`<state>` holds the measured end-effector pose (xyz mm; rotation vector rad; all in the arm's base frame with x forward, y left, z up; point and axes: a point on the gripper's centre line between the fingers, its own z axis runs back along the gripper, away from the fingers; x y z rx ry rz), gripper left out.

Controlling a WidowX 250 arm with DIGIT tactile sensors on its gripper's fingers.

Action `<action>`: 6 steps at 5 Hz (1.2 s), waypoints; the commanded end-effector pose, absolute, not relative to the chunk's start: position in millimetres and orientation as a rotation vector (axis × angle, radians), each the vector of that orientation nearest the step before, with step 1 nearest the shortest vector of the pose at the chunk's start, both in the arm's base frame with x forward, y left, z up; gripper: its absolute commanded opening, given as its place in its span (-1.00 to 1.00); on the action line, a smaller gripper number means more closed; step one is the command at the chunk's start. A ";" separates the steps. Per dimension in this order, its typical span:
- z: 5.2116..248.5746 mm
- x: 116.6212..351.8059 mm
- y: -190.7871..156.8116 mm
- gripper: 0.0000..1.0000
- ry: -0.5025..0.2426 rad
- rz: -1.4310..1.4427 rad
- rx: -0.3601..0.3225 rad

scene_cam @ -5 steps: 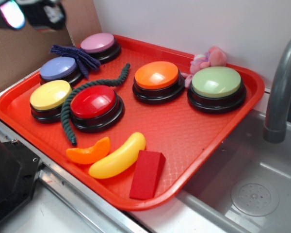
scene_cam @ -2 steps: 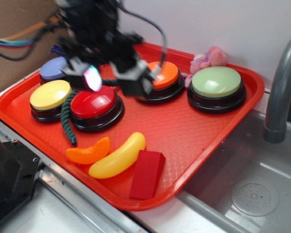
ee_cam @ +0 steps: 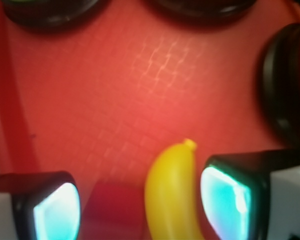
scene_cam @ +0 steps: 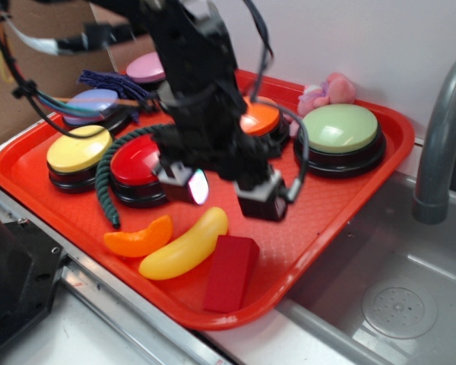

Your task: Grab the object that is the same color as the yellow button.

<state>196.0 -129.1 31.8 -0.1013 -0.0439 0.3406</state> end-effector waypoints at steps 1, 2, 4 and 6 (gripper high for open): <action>16.9 202.5 -119.5 1.00 -0.072 0.405 -0.108; 15.7 199.2 -117.2 -0.03 -0.096 0.397 -0.122; 22.5 198.9 -114.1 -1.00 -0.104 0.380 -0.101; 67.3 219.9 -106.9 -1.00 -0.073 0.274 -0.069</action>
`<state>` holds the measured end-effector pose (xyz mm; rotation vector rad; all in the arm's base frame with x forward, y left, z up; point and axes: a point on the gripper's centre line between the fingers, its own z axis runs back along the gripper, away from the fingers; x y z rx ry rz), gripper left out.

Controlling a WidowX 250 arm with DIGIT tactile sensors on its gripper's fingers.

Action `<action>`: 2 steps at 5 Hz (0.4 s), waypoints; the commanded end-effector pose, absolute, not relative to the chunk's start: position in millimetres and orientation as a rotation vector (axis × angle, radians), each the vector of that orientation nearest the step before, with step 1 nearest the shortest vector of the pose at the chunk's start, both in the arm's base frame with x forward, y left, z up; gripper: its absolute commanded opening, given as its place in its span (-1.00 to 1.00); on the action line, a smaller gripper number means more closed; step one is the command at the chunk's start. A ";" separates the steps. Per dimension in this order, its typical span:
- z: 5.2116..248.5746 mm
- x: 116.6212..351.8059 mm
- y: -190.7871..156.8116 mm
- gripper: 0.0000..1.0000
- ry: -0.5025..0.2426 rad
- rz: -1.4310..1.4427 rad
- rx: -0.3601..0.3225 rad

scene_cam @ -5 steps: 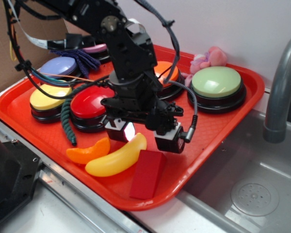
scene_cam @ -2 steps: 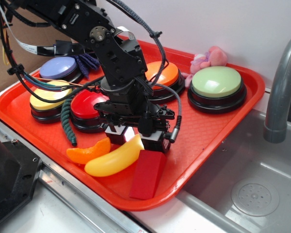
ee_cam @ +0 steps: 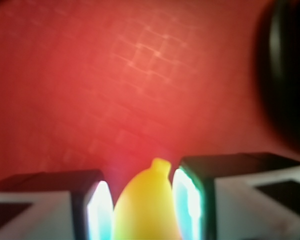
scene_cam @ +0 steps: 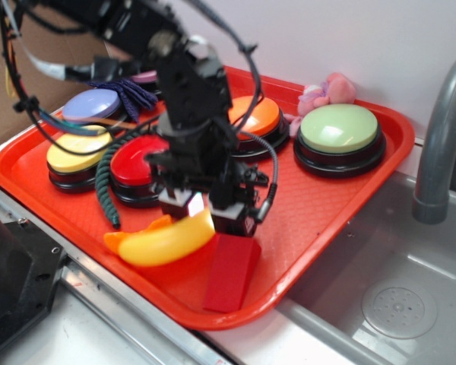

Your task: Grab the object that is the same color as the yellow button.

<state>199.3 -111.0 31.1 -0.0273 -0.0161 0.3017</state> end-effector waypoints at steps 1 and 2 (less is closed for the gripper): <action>112.2 232.5 -91.2 -1.00 -0.029 0.151 -0.111; 150.4 237.4 -57.7 -1.00 -0.003 0.077 -0.092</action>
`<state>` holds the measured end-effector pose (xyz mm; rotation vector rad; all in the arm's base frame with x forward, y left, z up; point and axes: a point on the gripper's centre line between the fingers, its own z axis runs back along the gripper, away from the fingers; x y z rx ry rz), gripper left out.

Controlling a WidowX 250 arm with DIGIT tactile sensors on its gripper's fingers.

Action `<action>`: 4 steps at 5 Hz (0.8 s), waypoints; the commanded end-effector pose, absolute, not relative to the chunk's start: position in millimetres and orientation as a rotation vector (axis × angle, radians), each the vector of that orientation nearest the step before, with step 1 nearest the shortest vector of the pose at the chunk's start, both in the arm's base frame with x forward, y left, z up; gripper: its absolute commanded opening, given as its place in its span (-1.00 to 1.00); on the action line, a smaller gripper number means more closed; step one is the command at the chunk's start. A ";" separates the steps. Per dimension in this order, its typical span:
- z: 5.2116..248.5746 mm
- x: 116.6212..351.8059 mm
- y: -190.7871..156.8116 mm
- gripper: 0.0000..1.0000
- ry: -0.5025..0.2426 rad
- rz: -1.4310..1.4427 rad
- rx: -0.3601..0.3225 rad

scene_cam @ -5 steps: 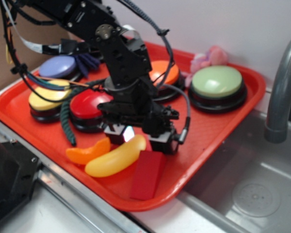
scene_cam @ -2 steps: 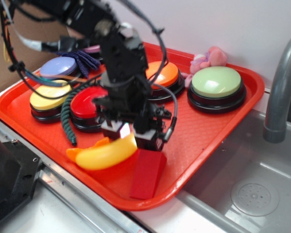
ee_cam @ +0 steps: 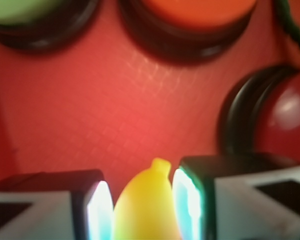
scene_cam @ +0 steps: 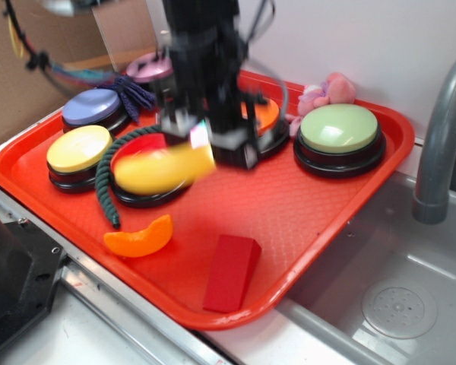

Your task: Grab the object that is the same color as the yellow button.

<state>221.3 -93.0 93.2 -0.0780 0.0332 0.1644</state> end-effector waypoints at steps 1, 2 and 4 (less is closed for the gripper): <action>175.6 237.1 -17.4 -1.00 -0.030 0.076 -0.099; 195.9 234.2 19.8 -1.00 -0.025 0.040 -0.076; 194.0 229.0 38.3 -1.00 -0.035 0.074 -0.079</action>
